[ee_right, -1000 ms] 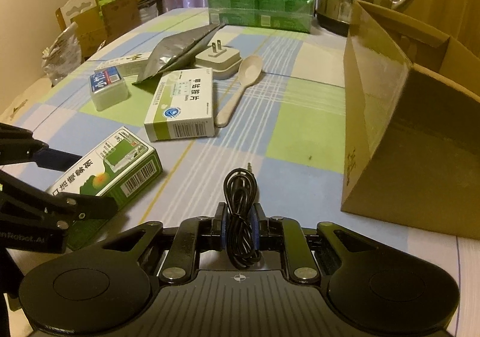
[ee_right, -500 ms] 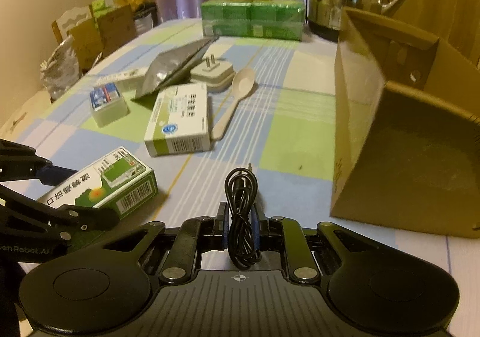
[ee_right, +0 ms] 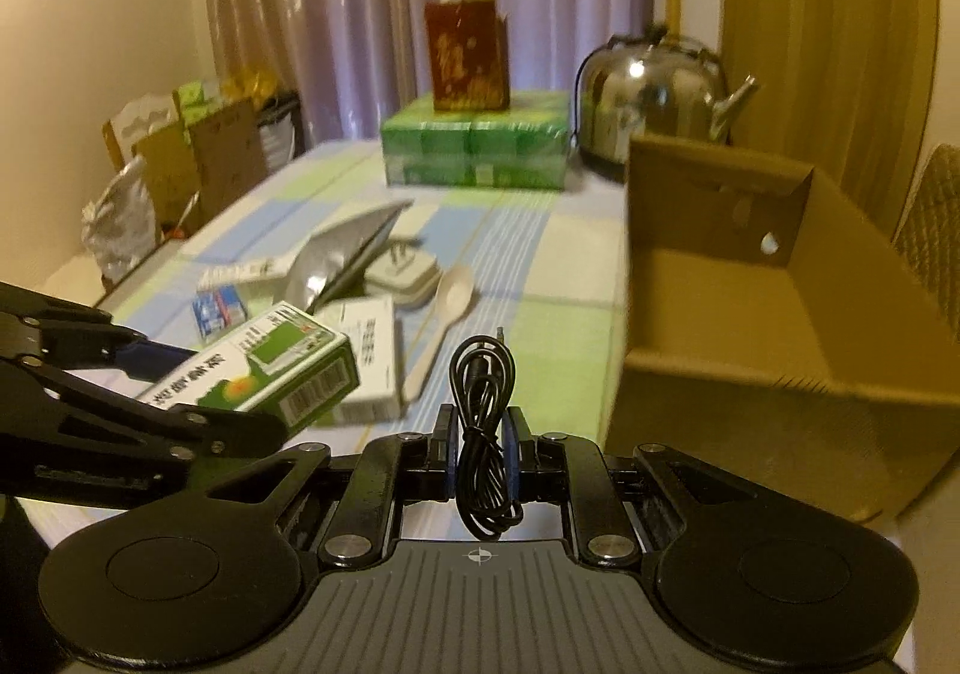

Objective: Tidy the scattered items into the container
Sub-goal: 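Carry the medicine box with the left tool while the right tool carries the cable to the cardboard box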

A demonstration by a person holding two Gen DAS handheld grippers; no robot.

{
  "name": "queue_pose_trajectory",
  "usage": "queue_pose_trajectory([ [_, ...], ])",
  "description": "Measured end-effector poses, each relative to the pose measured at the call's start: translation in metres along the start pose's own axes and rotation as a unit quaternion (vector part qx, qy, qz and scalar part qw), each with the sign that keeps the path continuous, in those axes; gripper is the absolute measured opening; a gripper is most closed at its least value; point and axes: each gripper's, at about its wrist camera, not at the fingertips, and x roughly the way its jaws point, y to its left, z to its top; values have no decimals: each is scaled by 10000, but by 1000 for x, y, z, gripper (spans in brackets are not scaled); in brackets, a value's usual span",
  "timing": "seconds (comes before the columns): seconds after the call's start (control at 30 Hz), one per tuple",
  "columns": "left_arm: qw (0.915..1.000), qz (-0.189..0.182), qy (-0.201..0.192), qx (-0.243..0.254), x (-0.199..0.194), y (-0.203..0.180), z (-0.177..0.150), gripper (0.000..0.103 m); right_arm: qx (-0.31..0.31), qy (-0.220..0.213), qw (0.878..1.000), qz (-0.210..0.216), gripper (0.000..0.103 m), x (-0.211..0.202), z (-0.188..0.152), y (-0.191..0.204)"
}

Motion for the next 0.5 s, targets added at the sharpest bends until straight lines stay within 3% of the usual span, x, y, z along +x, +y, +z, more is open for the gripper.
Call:
queue_pose_trajectory([
  [0.3, 9983, -262, -456, 233, -2, -33, 53, 51, 156, -488, 9981, -333, 12, -30, 39, -39],
  [0.5, 9957, -524, -659, 393, 8, -65, 91, 51, 284, -513, 9958, -696, 12, -33, 55, -86],
])
